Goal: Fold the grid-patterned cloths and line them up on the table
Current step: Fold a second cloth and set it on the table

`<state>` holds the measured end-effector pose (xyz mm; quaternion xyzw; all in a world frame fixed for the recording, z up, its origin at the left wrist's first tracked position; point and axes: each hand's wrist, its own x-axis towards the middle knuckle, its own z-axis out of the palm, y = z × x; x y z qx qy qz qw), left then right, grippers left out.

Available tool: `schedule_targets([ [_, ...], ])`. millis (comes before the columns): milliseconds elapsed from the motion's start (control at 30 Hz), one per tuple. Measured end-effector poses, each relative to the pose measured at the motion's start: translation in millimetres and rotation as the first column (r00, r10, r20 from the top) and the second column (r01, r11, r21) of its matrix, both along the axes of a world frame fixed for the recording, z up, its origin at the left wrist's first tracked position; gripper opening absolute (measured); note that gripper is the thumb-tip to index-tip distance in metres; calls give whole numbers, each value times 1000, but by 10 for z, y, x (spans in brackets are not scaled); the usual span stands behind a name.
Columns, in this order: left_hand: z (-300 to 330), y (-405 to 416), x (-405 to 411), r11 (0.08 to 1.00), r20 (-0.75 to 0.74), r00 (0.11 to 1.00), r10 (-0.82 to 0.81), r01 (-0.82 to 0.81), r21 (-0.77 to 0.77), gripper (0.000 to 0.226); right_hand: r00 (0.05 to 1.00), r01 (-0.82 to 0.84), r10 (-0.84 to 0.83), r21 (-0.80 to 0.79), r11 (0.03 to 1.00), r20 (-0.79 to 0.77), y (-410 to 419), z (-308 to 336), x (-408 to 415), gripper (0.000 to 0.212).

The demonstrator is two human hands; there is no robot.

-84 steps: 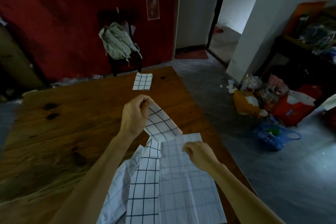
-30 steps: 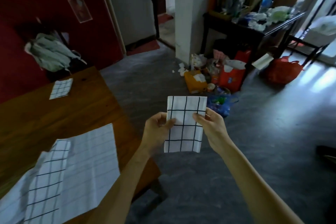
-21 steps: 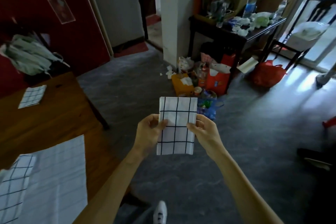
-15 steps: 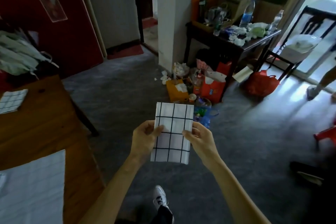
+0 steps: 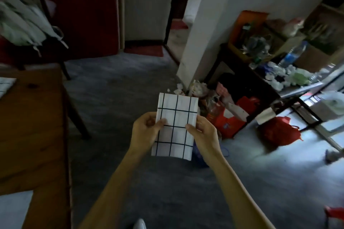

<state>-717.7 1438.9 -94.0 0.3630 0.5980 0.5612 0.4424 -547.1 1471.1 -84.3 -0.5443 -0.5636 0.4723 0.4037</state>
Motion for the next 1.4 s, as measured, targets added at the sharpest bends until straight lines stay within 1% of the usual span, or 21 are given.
schedule_targets([
  [100,33,310,-332,996,-56,995,83,-82,30,13,998,-65,65,-3,998,-12,475,-37,-330,27],
  [200,26,596,-646,989,-100,984,147,-146,17,13,989,-146,145,-16,989,-23,942,-89,-682,31],
  [367,-59,1185,-1128,963,-212,941,264,-269,6,15,959,-279,278,-33,960,-50,1811,-217,-1292,32],
  [500,-85,1782,-1479,910,-311,863,399,-415,17,17,909,-409,408,-3,912,-84,2536,-294,-1761,27],
  [567,-73,2108,-1628,877,-355,818,452,-481,8,15,873,-477,472,-10,879,-123,2915,-290,-1975,30],
  [733,39,2895,-1969,804,-398,739,544,-595,-5,13,787,-607,593,-38,794,-168,3913,-167,-2481,30],
  [833,119,3255,-2239,753,-445,676,588,-658,-5,16,733,-671,655,-38,740,-186,4348,-111,-2833,27],
  [900,134,3454,-2438,723,-470,643,605,-690,-14,13,702,-704,688,-34,709,-187,4579,-109,-3079,27],
  [1033,49,3782,-2917,689,-457,619,639,-725,-19,12,628,-772,758,-21,635,-177,5009,-149,-3661,26],
  [1133,-41,3988,-3377,650,-405,605,685,-759,-34,13,585,-809,800,-15,588,-134,5288,-227,-4233,25],
  [1267,-140,4169,-4101,605,-263,587,766,-796,-16,12,534,-845,844,-25,534,-52,5541,-308,-5120,28],
  [1400,-195,4271,-4908,606,-119,602,790,-795,-3,13,453,-889,890,-58,455,51,5780,-281,-6049,38],
])
